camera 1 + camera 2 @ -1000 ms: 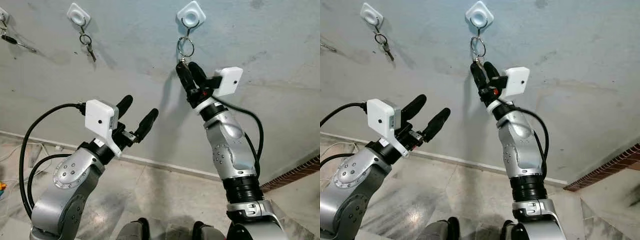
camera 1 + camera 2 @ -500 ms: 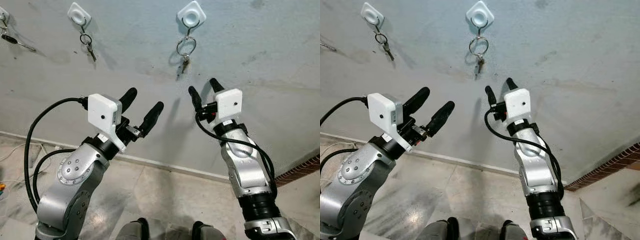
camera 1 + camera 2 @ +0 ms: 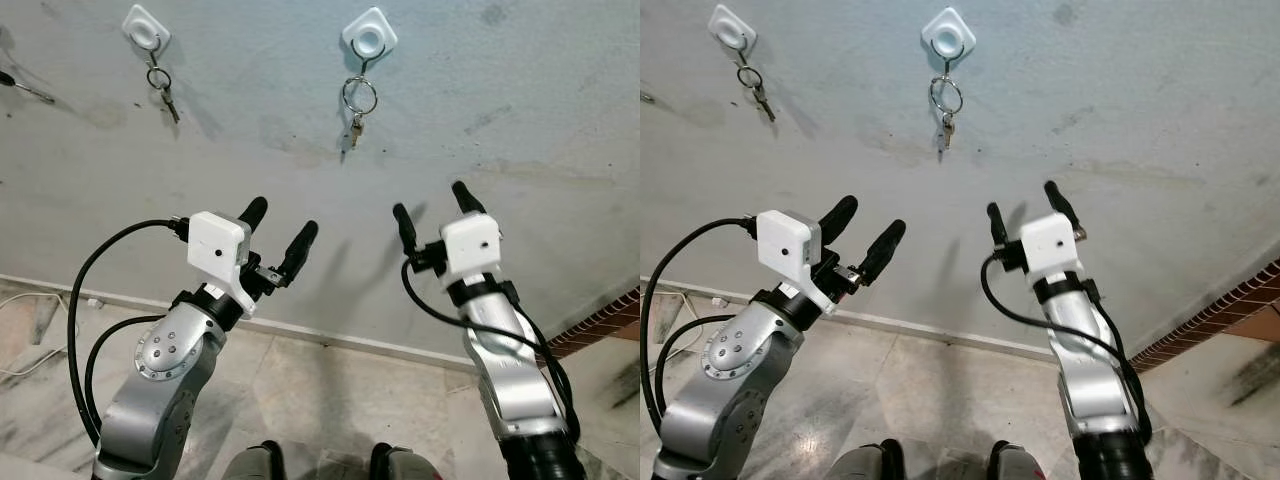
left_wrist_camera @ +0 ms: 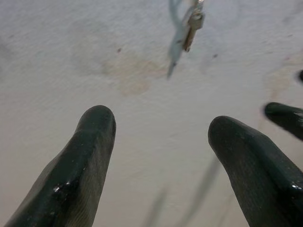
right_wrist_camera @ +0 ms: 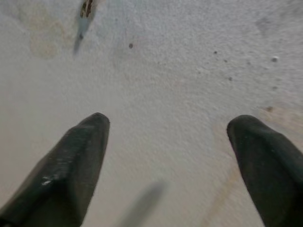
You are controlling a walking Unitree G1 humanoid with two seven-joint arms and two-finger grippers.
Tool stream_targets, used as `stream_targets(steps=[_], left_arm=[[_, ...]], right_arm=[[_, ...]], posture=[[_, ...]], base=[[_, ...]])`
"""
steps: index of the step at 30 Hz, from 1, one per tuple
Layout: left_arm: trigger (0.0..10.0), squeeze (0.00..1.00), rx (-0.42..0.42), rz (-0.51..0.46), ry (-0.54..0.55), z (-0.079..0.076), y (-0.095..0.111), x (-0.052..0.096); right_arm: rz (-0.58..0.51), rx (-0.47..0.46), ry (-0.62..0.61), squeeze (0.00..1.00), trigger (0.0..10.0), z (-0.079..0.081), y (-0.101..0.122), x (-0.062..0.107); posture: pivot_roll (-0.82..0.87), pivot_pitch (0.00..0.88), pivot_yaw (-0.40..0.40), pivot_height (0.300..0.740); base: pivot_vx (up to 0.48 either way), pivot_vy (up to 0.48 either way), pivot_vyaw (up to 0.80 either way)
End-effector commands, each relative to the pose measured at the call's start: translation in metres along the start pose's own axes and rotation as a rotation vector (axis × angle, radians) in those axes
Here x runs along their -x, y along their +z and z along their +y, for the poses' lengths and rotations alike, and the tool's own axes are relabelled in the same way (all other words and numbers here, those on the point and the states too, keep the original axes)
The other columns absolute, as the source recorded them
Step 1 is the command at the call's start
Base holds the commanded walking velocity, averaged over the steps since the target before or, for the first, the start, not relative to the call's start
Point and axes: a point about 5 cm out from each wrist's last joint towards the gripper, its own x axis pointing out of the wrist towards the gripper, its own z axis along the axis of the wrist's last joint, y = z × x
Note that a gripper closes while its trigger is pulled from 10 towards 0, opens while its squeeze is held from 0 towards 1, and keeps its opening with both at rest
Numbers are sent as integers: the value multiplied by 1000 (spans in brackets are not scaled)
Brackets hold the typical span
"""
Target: Hang keys on a hook
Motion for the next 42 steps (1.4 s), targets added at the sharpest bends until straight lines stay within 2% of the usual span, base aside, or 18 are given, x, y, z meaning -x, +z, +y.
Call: stream_targets(steps=[1,4,6,11,12,14,17,25,27,29,30,31,34,42], left_arm=[[10000,0,-11,22,52,4,-7,3],[10000,0,-71,0,131,9,-8,3],[10000,0,-62,18,199,15,-12,3],[10000,0,-81,49,253,21,-22,9],[10000,0,-52,80,288,21,-32,18],[10000,0,-48,101,300,19,-37,23],[10000,0,-47,113,315,18,-41,27],[10000,0,4,139,386,28,-43,28],[10000,0,23,131,381,30,-41,27],[10000,0,22,127,373,30,-40,26],[10000,0,42,134,374,29,-40,25],[10000,0,67,135,370,28,-40,24],[10000,0,70,137,361,28,-40,23],[10000,0,75,139,343,26,-39,21]], right_arm=[[-7,28,-17,1000,10000,-3,4,3],[1,63,-64,1000,10000,-8,5,8],[11,72,-89,1000,10000,-10,6,11],[16,59,-104,1000,10000,-10,9,13],[21,34,-113,1000,10000,-9,12,13],[22,27,-113,1000,10000,-7,13,12],[21,24,-103,1000,10000,-4,14,11],[38,-2,-110,1000,10000,-2,15,4],[43,-13,-111,875,10000,-3,15,2],[44,-13,-111,875,10000,-3,15,2],[54,-31,-114,698,10000,-3,14,1],[65,-39,-115,604,10000,-3,12,1],[63,-33,-113,376,10000,-3,13,0],[77,-29,-115,325,10000,-3,12,1]], posture=[[30,184,15,740],[22,182,4,740],[17,178,3,740],[14,172,2,740],[13,172,-3,740],[15,172,-5,740],[24,173,-10,740],[38,171,-22,740],[41,169,-23,740],[41,169,-23,740],[41,168,-23,740],[41,168,-23,740],[39,169,-21,740],[33,168,-15,740]], base=[[0,0,0],[0,0,0],[0,0,0],[0,0,0],[0,0,0],[0,0,0],[0,0,0],[0,0,0],[0,0,0],[0,0,0],[0,0,0],[0,0,0],[0,0,0],[0,0,-615]])
